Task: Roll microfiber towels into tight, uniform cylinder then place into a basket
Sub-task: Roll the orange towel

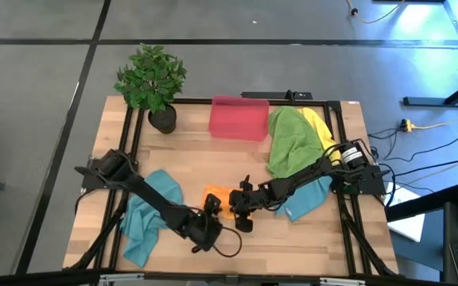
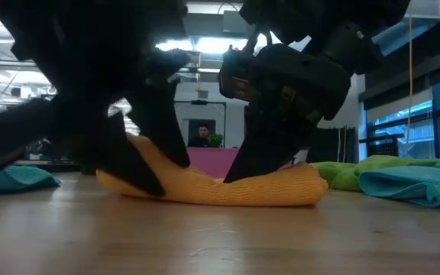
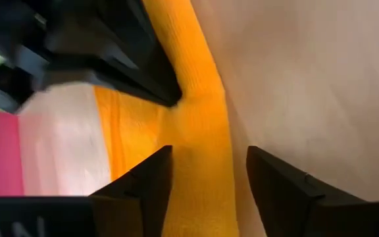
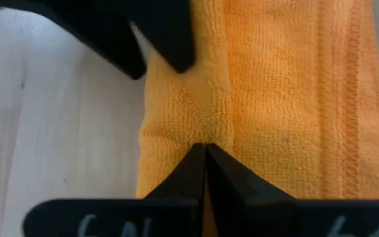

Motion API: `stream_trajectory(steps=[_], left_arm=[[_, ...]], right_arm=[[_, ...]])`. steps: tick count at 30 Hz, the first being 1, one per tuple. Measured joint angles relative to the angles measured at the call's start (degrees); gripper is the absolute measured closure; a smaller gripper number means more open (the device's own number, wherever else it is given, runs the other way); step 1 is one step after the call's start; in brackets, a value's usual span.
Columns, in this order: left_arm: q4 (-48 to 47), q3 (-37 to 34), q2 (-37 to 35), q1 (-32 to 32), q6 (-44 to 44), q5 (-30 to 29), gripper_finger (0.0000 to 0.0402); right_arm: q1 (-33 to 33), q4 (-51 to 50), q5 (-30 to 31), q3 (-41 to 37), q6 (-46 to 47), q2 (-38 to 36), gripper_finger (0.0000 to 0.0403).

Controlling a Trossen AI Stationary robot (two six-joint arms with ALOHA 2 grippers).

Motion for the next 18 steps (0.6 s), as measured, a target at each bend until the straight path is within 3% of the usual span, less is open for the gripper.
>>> stream_trajectory(steps=[10, 18], left_arm=[[-3.2, 0.4, 1.0, 1.5, 1.6, -1.5, 0.0201], [-3.8, 0.3, 1.9, 2.0, 4.5, -0.8, 0.0232]], right_arm=[[0.0, 0.0, -0.2, 0.0, 0.2, 0.0, 0.0382], [-0.1, 0.0, -1.2, 0.0, 0.2, 0.0, 0.0382]])
